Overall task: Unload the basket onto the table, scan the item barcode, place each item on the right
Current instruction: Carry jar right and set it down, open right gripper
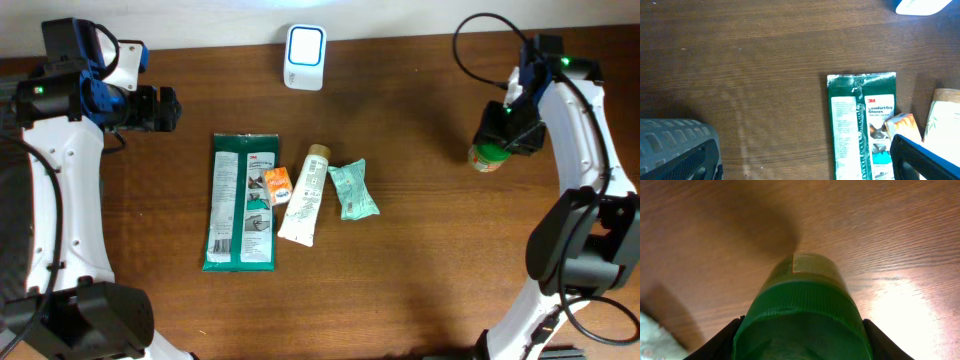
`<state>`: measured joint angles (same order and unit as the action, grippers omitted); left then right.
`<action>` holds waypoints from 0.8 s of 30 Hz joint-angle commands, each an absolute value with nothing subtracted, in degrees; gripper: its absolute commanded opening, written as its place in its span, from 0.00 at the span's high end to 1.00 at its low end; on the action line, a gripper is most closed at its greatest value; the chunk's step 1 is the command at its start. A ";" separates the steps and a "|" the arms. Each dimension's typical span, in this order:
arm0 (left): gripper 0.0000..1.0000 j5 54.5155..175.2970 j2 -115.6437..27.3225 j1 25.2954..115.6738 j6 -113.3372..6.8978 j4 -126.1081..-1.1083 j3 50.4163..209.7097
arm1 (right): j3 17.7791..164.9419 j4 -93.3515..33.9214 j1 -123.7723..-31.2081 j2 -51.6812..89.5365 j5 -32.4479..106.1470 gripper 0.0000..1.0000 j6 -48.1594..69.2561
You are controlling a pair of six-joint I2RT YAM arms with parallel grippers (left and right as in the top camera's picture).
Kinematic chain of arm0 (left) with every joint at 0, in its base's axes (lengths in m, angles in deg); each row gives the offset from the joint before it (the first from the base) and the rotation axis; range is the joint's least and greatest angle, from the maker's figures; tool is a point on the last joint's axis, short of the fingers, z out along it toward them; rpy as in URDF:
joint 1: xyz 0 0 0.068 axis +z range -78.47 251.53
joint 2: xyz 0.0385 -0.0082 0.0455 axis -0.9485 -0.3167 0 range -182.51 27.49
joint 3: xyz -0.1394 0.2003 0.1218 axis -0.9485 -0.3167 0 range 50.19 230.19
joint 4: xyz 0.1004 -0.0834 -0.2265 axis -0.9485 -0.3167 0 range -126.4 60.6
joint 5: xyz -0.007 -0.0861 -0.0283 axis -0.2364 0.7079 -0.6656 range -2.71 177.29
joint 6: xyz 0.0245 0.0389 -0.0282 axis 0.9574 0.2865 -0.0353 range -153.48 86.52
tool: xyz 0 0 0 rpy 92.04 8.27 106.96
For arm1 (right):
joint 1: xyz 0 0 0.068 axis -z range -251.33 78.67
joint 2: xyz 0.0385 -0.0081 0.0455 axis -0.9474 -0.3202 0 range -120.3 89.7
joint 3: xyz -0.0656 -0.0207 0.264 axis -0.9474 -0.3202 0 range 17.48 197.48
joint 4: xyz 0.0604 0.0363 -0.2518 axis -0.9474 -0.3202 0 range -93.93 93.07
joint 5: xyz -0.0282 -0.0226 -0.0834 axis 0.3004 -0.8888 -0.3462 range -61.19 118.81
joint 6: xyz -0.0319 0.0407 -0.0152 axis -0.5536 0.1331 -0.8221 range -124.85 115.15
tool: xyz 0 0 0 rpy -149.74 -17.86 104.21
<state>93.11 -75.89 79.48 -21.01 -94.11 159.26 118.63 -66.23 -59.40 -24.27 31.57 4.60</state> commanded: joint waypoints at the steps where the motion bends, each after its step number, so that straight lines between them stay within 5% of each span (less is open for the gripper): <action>1: 0.01 93.73 -74.71 79.59 -20.29 -94.04 159.64 | 114.96 -62.25 -58.11 -24.53 31.02 0.52 6.22; 17: 0.01 93.73 -74.71 79.59 -20.29 -94.04 159.64 | 109.71 -53.27 -54.05 -26.59 28.12 0.51 6.61; 22: 0.01 93.73 -74.71 79.59 -20.29 -94.04 159.64 | 109.73 -53.88 -54.00 -28.12 28.12 0.31 6.57; 24: 0.01 93.73 -74.71 79.59 -20.27 -94.04 159.64 | 110.02 -54.73 -53.94 -27.99 28.14 0.14 6.57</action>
<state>93.11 -75.89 79.48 -20.99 -94.09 159.26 110.04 -53.88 -54.20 -27.27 28.62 6.09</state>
